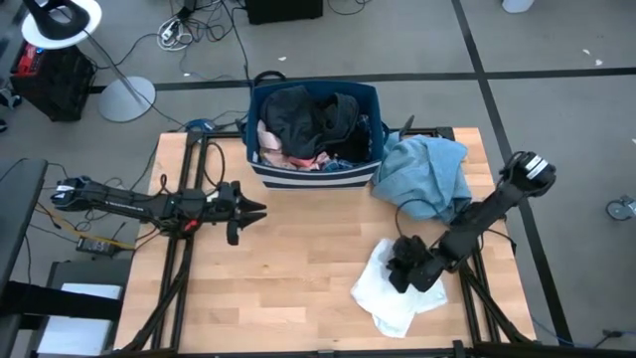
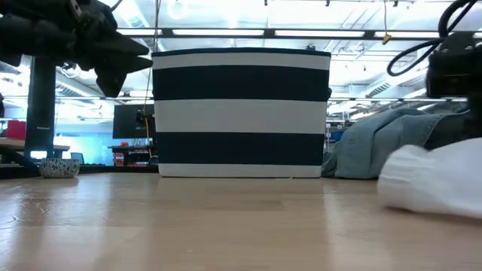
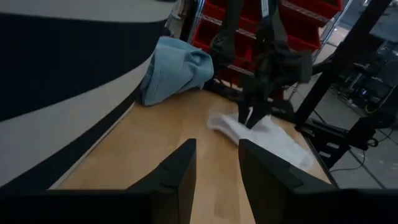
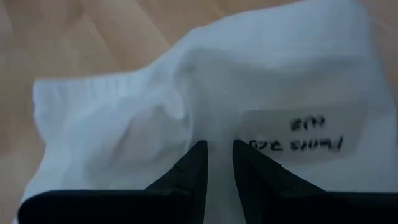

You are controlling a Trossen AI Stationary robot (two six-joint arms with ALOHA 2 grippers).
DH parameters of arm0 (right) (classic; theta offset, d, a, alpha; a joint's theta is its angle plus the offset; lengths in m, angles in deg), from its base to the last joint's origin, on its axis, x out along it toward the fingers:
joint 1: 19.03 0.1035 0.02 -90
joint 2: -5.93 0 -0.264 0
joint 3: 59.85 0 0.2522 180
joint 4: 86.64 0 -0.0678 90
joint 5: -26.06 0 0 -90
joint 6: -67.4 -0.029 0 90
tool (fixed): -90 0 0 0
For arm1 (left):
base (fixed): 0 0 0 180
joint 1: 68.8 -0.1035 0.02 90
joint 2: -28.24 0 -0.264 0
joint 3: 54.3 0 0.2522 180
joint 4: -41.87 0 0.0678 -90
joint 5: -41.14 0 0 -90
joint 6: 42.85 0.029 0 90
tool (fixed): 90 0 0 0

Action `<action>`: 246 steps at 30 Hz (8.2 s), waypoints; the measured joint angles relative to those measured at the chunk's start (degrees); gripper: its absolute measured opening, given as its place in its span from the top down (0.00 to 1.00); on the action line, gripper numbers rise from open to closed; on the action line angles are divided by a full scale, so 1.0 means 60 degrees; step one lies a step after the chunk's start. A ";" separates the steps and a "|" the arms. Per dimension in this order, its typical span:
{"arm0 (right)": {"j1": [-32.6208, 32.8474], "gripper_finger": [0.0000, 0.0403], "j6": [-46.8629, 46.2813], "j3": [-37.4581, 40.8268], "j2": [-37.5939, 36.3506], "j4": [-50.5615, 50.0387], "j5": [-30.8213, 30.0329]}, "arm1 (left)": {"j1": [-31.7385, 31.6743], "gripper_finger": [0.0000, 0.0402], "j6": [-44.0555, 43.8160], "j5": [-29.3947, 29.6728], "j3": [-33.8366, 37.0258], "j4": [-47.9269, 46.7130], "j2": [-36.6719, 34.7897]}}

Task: Sort clothes
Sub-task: Put the white short into the blue laundry organizer, then put the blue pants into the blue laundry organizer

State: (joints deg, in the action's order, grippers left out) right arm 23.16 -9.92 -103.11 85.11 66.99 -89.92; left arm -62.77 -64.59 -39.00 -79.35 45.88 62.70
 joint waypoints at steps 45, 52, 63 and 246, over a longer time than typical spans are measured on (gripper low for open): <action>-0.1537 0.57 0.5410 -0.0117 0.1840 0.3642 0.0606 | 0.0346 0.68 0.0193 0.0135 0.0007 0.0541 0.0007; -0.2376 0.58 0.7156 -0.0110 0.3810 0.7818 -0.0450 | 0.0346 0.68 0.0191 0.0131 0.0007 0.0554 0.0011; -0.3989 0.97 0.8988 -0.1215 0.3876 0.6822 0.0307 | 0.0363 0.68 0.0186 0.0127 0.0007 0.0542 0.0010; -1.0146 0.95 1.3317 -1.3223 0.2573 0.4823 0.2938 | 0.1067 0.68 0.2027 0.0965 -0.0991 0.1044 0.2568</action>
State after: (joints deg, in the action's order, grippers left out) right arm -37.72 69.98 -182.45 100.55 95.93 -72.30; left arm -56.37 -52.43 -33.20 -85.30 52.14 78.11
